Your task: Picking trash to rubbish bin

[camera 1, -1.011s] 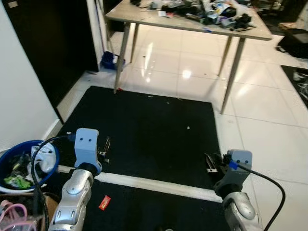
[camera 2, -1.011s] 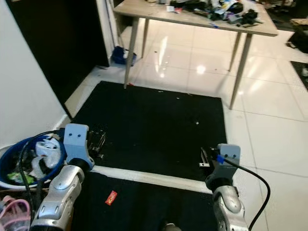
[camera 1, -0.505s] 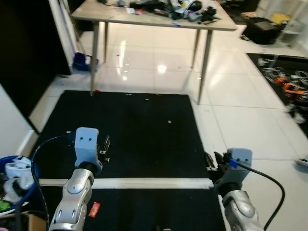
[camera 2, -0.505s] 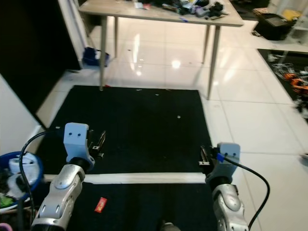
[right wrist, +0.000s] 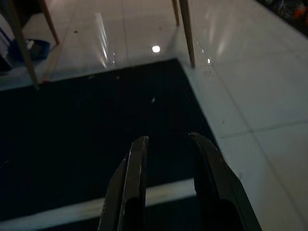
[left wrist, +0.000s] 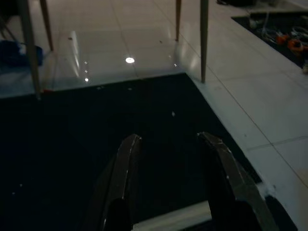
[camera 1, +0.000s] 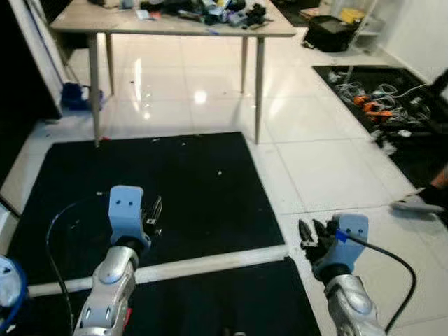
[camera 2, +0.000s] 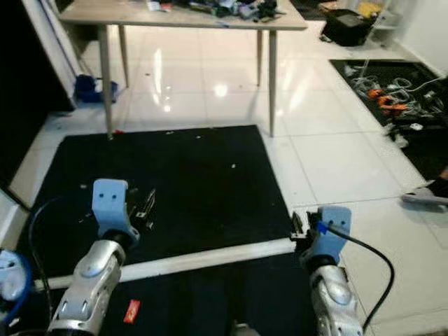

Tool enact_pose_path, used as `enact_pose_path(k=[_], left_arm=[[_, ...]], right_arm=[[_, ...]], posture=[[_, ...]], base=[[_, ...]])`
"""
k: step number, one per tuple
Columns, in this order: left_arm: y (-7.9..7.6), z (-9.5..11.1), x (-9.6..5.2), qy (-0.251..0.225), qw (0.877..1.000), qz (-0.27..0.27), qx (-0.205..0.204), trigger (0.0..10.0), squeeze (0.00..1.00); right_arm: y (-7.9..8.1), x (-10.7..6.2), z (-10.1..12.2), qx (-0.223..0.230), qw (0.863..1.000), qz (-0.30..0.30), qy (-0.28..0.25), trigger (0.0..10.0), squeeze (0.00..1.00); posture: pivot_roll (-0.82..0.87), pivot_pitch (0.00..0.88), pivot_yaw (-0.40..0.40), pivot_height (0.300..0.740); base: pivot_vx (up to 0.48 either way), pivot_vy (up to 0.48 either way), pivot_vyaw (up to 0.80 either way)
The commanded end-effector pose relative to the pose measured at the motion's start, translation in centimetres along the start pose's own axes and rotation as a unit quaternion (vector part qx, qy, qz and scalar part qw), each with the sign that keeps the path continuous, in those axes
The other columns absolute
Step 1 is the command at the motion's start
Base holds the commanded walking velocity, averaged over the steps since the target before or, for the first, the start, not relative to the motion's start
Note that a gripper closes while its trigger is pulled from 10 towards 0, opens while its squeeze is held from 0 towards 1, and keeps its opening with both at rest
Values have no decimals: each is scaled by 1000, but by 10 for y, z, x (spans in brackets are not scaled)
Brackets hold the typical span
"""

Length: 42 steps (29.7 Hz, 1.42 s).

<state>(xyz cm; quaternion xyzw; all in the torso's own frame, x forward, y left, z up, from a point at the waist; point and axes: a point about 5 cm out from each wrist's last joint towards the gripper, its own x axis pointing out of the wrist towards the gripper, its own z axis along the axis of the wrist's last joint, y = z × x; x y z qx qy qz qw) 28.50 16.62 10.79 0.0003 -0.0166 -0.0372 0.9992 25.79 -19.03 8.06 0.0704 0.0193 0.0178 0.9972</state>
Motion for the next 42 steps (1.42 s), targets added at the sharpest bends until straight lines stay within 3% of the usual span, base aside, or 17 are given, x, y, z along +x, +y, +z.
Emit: enact_pose_path(k=[1,26,42], left_arm=[[2,-4,-3,9,1000,4,0,10000,0],[10,-6,-5,15,1000,17,-9,10000,0],[10,-8,-5,20,1000,17,-11,10000,0]], right_arm=[[-1,-1,-3,1,1000,6,10,10000,0],[3,5,-7,-15,999,32,14,10000,0],[6,5,-9,-17,999,39,14,10000,0]], posture=[[-19,147,-21,740],[-21,60,-25,740],[-21,56,-28,740]], base=[[0,0,0],[0,0,0],[247,0,0]])
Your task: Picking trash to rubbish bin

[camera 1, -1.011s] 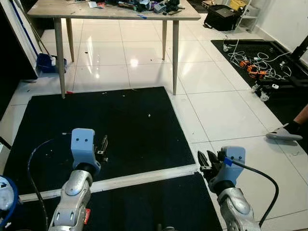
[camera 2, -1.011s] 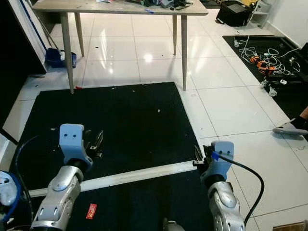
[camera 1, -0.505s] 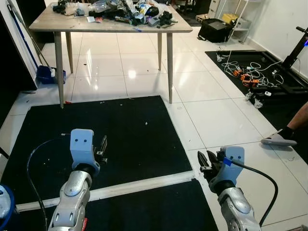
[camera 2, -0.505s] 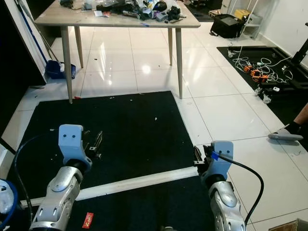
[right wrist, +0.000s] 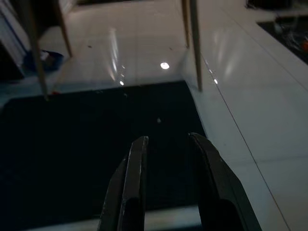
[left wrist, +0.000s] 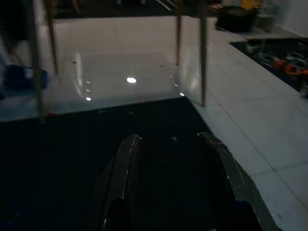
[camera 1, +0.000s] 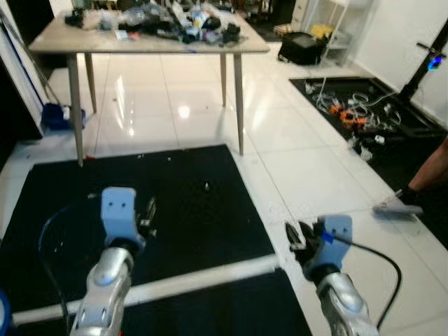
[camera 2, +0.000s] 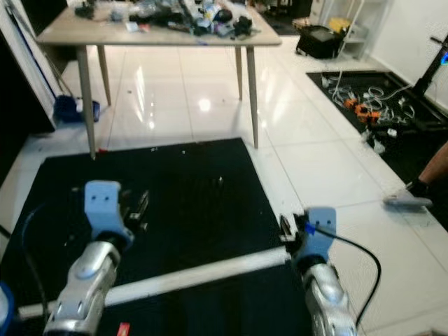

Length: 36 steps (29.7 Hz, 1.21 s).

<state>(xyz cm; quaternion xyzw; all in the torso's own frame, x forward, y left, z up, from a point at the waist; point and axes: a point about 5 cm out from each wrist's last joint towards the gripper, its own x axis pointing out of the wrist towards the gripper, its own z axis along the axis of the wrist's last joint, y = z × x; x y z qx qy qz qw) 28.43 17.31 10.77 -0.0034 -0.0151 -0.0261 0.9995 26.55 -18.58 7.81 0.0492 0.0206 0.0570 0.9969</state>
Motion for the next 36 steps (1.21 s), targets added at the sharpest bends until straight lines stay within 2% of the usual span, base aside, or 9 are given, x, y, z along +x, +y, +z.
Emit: enact_pose_path(k=[1,36], left_arm=[[3,-8,-3,19,1000,6,-7,10000,0],[-10,-9,-2,21,1000,-9,-4,10000,0]], right_arm=[[3,-2,-6,5,1000,1,9,10000,0],[5,-2,-6,1,1000,8,11,10000,0]], posture=[[-21,65,-29,740],[-31,73,-34,740]], base=[[251,0,0],[259,0,0]])
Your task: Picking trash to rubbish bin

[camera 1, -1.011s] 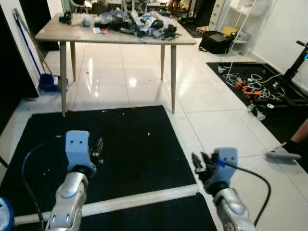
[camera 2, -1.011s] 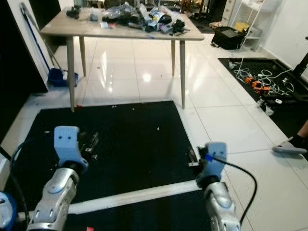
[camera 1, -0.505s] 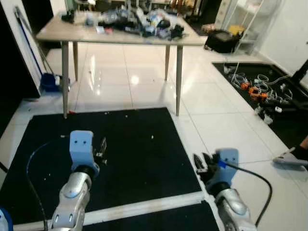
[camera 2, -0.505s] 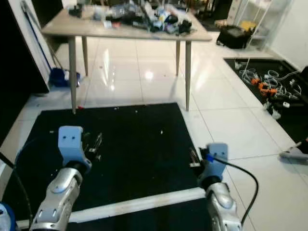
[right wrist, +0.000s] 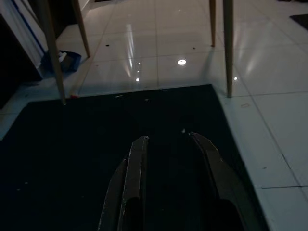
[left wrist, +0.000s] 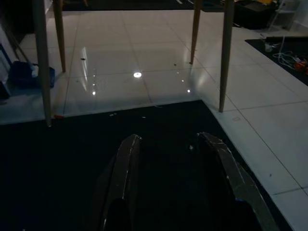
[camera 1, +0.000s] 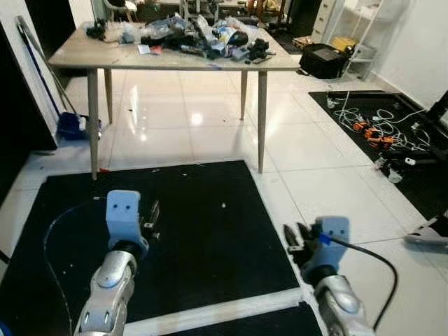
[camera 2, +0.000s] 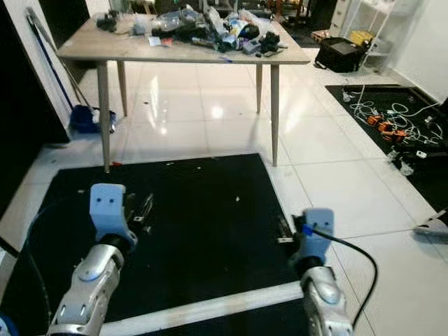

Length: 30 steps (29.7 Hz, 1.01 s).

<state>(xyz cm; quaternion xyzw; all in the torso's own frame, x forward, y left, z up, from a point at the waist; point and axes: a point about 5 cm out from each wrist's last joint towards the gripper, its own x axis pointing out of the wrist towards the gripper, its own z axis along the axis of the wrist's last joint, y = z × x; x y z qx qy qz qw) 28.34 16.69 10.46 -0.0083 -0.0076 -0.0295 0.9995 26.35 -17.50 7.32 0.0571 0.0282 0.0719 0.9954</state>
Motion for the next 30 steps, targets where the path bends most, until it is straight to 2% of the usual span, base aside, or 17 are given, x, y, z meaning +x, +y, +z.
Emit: enact_pose_path(k=[1,30], left_arm=[[-4,-6,-1,14,1000,-6,2,10000,0],[-11,-7,1,15,1000,-15,17,10000,0]], right_arm=[[-5,-1,0,-7,1000,-6,3,10000,0],[-2,1,0,-10,1000,0,2,10000,0]], posture=[[-31,73,-34,740],[-31,56,-40,740]], base=[[270,0,0],[282,0,0]])
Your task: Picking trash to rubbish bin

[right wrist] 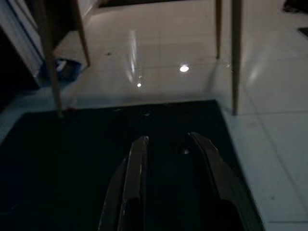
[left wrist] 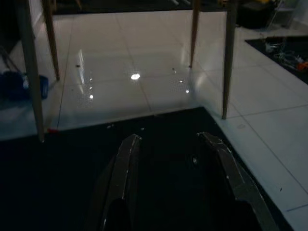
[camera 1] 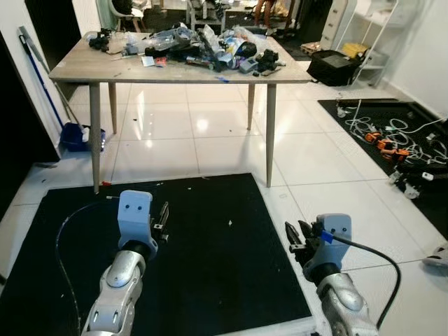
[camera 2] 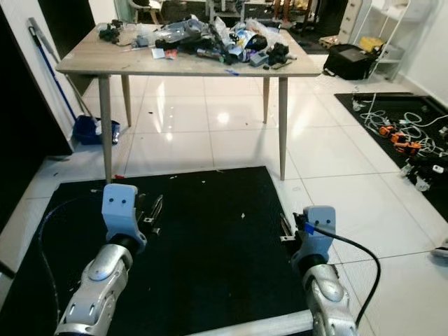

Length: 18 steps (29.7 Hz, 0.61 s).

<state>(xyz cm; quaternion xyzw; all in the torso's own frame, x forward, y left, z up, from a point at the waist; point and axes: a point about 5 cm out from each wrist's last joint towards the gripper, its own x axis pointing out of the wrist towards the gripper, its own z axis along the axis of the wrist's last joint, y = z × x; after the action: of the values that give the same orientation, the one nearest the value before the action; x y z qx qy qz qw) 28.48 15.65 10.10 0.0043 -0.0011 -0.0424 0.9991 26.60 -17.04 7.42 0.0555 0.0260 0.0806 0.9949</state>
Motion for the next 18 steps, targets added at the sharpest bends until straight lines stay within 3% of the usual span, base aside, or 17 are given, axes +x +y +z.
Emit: enact_pose_path(k=[1,18], left_arm=[[-1,-3,-1,8,1000,-4,7,10000,0],[-3,-4,-3,9,1000,0,5,10000,0]], right_arm=[[-7,-3,-1,-8,1000,-9,4,10000,0],[-6,-4,-2,-11,1000,-8,7,10000,0]], posture=[[-29,55,-41,740],[-32,42,-46,740]], base=[[289,0,0],[292,0,0]])
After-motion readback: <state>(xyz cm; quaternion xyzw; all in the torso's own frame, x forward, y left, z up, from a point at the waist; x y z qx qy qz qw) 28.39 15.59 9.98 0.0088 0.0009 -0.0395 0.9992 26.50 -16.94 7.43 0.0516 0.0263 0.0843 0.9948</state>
